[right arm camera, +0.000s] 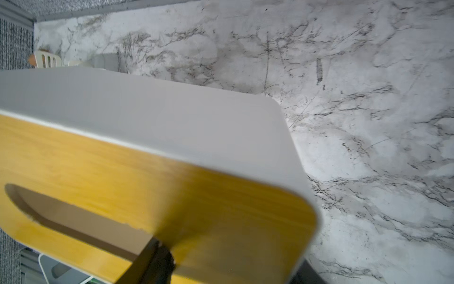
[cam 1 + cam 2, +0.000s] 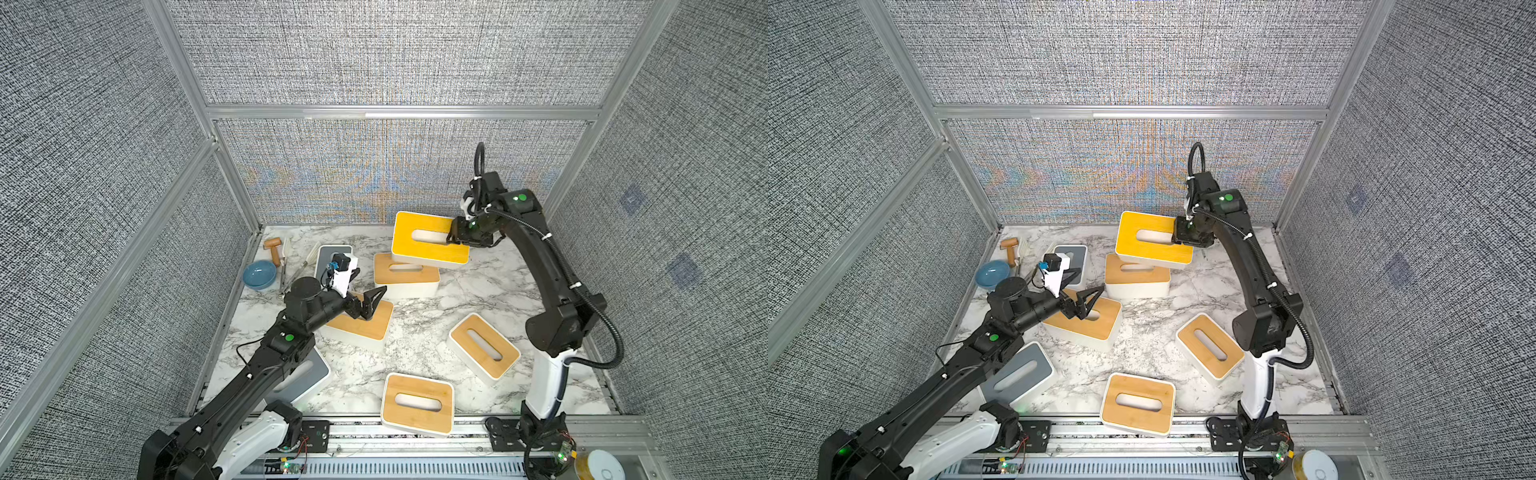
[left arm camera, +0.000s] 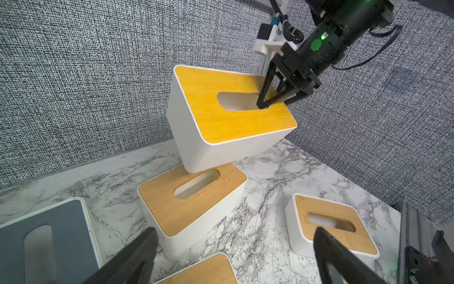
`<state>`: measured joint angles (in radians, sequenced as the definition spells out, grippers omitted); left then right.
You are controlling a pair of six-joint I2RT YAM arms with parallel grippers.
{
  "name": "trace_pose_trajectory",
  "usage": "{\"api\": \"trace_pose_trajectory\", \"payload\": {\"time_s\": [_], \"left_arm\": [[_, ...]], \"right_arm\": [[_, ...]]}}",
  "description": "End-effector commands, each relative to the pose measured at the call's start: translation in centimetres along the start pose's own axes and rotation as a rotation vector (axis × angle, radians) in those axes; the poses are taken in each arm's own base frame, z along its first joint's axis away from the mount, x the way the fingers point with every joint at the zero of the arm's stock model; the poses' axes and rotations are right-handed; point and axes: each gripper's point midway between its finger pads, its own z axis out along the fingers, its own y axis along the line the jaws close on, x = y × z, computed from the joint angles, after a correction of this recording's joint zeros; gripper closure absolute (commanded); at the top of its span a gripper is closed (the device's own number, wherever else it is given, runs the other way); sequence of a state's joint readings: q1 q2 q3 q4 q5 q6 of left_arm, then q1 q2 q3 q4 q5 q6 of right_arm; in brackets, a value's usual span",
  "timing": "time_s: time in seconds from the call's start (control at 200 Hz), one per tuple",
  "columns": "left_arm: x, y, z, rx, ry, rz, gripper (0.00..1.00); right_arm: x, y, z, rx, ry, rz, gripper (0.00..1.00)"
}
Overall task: Stack the tissue boxes
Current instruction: Place the tissue box at the tissue box.
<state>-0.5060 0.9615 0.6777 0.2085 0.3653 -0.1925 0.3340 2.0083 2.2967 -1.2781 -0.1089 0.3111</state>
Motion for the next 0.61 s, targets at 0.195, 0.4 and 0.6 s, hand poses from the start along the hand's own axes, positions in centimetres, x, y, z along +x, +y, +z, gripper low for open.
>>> {"api": "trace_pose_trajectory", "payload": {"time_s": [0.195,0.4,0.6], "left_arm": [[-0.8,0.4,0.7,-0.013,-0.004,-0.153,0.00],[-0.6,0.9,1.3,-0.032,0.025,-0.178,0.01],[0.4,1.5,2.1,-0.046,0.060,-0.197,0.01]], "right_arm": [[0.4,1.0,3.2,-0.003,0.054,-0.036,0.68],[0.6,1.6,5.2,-0.007,0.086,-0.054,0.67],[0.9,2.1,6.2,-0.012,0.107,-0.064,0.64]]}}
